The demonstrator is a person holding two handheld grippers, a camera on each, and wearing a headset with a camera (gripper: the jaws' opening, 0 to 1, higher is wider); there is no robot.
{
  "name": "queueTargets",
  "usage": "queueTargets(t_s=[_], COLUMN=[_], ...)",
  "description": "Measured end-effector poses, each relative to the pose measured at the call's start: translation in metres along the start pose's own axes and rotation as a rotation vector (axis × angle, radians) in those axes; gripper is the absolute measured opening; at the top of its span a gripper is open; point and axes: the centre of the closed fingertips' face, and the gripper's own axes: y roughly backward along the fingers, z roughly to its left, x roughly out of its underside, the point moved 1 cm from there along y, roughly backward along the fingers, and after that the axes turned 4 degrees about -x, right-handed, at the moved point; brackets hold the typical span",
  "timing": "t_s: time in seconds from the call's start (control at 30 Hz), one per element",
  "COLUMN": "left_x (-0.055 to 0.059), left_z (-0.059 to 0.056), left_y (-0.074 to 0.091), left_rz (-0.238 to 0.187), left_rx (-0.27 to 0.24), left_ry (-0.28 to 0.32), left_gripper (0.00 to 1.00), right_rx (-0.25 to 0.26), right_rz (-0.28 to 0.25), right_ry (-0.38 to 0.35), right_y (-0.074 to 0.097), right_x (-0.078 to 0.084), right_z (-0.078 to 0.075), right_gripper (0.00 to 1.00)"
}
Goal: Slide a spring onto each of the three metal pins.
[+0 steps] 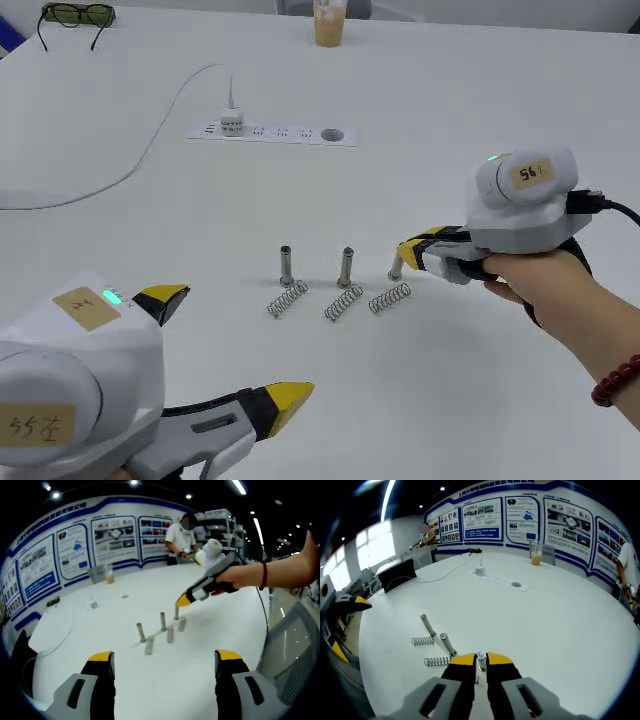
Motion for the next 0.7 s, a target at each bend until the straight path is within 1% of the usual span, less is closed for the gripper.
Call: queueTargets(t_s=[0.07,0.13,0.2,0.33,0.53,0.7], left_x=[0.0,0.0,0.001,0.002,0.003,0.004], left_z=[0.001,0.001,0.003,0.005,0.012,0.019], left_y=[0.0,-0.001,-0.002,-0.004,-0.009,-0.016], left_rz=[0.002,0.003,0.006,0.011,0.016,0.021], left_rx=[-0.001,-0.001,-0.002,-0.002,-0.004,-0.008], left_ry=[-0.004,-0.005,-0.005,-0.01,-0.016,-0.026], left_gripper=[0.83,0.83,0.82,0.8,0.76,0.73], right_rx=[0.0,-0.012,-0.004,-0.001,-0.004,-0.01], right_rz=[0.0,0.001,0.003,0.006,-0.02,-0.055], right_ry=[-0.003,-0.001,0.009,0.0,-0.035,-0.053], right_y=[0.0,0.0,0.0,0.001,0.006,0.014], right_x=[0.0,0.001,0.002,0.006,0.006,0.003], right_z=[0.0,0.002,0.002,0.0,-0.001,0.0], right_gripper=[0.12,0.15,0.15,0.2,0.23,0.27])
